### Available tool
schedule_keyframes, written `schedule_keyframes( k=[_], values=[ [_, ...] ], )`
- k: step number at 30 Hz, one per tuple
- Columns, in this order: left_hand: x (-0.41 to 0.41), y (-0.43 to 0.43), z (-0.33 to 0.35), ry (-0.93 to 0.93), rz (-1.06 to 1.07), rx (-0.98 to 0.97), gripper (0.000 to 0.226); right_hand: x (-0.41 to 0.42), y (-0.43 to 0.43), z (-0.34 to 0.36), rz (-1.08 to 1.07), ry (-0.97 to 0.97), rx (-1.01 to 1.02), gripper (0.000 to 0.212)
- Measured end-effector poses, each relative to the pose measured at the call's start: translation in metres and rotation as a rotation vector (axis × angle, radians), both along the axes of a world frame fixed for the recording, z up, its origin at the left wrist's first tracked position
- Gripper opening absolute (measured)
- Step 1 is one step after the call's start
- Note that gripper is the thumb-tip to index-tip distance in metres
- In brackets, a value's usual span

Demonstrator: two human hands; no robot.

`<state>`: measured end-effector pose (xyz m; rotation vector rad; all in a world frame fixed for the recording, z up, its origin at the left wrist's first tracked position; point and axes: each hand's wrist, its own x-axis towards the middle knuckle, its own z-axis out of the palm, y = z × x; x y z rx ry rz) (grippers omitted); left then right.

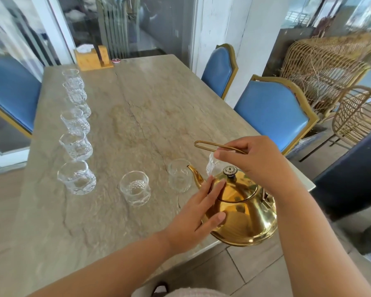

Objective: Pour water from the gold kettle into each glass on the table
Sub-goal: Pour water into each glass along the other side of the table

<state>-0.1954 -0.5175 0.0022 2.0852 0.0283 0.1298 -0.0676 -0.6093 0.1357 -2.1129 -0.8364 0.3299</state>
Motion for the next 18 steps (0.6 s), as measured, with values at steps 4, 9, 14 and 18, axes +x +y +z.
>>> schedule_keyframes(
  k=[4,9,14,18],
  values=[
    [0.0,0.018,0.004,0.039,-0.073,0.031,0.06,-0.001,0.022,0.003,0.021,-0.052,-0.122,0.021],
    [-0.001,0.037,0.006,0.089,-0.171,-0.004,0.061,0.0,0.045,0.004,0.048,-0.098,-0.228,0.029],
    [0.004,0.045,0.008,0.064,-0.209,-0.019,0.062,0.001,0.06,0.007,0.045,-0.118,-0.284,0.031],
    [0.005,0.049,0.002,0.028,-0.212,-0.042,0.065,0.002,0.069,0.006,0.068,-0.127,-0.318,0.031]
  ],
)
